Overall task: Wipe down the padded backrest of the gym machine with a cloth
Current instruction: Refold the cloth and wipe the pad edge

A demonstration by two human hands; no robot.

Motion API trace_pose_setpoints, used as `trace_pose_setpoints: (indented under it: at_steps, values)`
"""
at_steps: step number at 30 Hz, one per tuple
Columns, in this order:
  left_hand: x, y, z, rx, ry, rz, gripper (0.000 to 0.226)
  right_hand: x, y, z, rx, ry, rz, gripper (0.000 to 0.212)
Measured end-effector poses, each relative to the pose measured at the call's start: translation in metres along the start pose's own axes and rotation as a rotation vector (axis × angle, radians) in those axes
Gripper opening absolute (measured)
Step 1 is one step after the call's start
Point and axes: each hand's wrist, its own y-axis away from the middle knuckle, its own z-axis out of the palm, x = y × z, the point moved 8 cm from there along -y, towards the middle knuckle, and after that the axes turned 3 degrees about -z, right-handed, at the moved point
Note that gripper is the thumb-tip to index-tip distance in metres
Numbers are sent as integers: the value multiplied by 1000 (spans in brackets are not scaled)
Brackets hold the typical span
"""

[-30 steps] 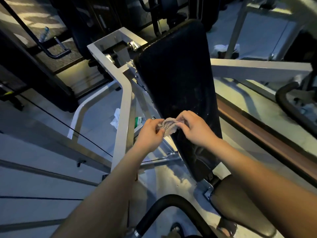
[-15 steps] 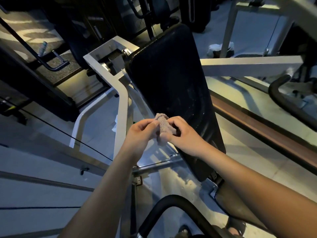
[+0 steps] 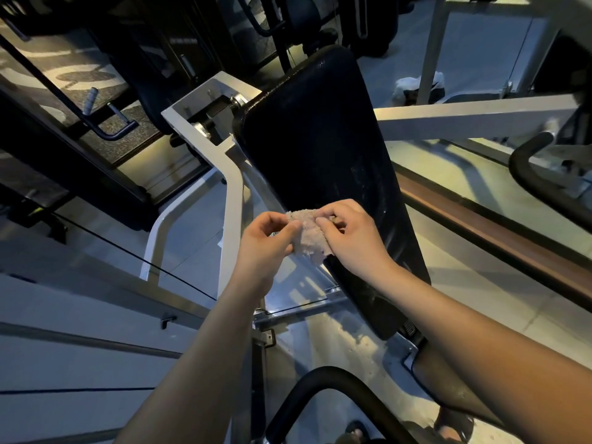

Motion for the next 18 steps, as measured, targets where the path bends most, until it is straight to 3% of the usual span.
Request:
trace_pose_setpoints:
  at_steps: [4, 9, 15, 18]
  values:
    - [16, -1, 2, -15, 79, 14, 21, -10, -5, 13, -92, -2, -43, 25]
    - [45, -7, 3, -95, 144, 22, 34, -30, -32, 4, 29, 53, -147, 14]
    - [89, -33, -46, 209, -66, 242, 19, -85, -88, -9, 199, 135, -326, 27]
    - [109, -49, -57, 255, -325, 349, 47, -115, -127, -1, 205, 247, -422, 39]
